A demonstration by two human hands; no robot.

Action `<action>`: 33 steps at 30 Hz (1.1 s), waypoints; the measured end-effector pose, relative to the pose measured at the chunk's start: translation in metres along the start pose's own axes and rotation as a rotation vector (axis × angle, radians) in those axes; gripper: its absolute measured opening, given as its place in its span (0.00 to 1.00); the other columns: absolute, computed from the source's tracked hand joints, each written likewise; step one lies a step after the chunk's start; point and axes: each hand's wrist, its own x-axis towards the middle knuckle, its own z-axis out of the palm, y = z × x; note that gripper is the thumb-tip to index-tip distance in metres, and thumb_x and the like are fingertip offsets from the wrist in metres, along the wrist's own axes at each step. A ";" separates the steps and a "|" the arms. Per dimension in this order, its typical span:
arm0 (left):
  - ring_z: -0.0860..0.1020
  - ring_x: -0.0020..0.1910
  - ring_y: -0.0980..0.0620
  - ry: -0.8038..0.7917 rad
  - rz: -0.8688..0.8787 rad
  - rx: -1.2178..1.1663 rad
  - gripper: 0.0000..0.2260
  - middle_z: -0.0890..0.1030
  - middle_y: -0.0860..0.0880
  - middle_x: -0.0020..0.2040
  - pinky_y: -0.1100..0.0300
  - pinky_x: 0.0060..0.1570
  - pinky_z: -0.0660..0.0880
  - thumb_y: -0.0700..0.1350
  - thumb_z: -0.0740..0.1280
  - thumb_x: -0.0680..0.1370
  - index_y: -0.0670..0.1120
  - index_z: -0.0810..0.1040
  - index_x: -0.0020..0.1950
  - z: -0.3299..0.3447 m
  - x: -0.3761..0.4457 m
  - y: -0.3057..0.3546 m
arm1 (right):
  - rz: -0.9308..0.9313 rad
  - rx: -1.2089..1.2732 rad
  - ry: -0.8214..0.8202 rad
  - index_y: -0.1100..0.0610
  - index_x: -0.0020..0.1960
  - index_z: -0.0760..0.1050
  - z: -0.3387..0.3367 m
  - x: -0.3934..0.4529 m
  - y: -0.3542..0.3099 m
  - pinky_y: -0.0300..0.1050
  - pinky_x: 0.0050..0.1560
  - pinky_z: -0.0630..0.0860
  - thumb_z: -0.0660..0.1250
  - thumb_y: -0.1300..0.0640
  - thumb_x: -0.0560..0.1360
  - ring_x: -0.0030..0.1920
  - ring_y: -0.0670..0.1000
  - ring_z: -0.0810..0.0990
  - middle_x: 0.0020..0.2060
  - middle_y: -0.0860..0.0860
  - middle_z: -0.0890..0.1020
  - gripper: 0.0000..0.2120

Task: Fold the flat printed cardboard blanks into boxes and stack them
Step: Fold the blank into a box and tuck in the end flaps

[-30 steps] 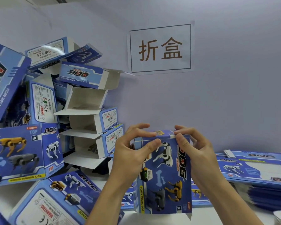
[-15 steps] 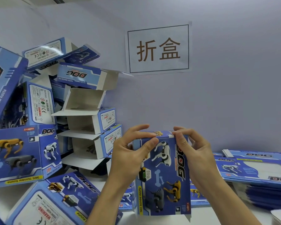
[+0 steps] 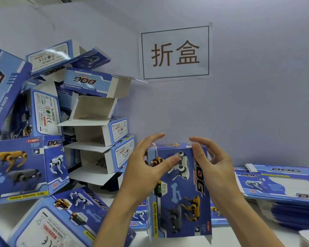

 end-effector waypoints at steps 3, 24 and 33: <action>0.79 0.58 0.56 0.112 0.050 0.038 0.20 0.78 0.57 0.57 0.48 0.54 0.79 0.64 0.76 0.67 0.60 0.80 0.55 0.003 0.001 0.000 | -0.088 -0.085 0.107 0.43 0.55 0.79 0.001 0.001 0.001 0.46 0.41 0.83 0.68 0.43 0.71 0.52 0.49 0.85 0.50 0.44 0.85 0.13; 0.85 0.42 0.55 0.455 -0.302 -0.611 0.20 0.85 0.54 0.49 0.59 0.33 0.80 0.66 0.67 0.70 0.64 0.71 0.60 0.036 -0.001 -0.006 | 0.452 -0.092 -0.104 0.46 0.74 0.64 0.023 -0.004 0.009 0.51 0.46 0.82 0.69 0.27 0.59 0.56 0.50 0.82 0.64 0.48 0.78 0.48; 0.72 0.67 0.52 0.150 -0.418 -0.342 0.41 0.74 0.56 0.67 0.50 0.66 0.70 0.65 0.70 0.68 0.56 0.58 0.76 0.048 -0.010 -0.010 | 0.363 0.037 0.248 0.46 0.69 0.66 -0.030 0.016 0.010 0.50 0.40 0.78 0.74 0.42 0.62 0.51 0.57 0.84 0.51 0.51 0.84 0.38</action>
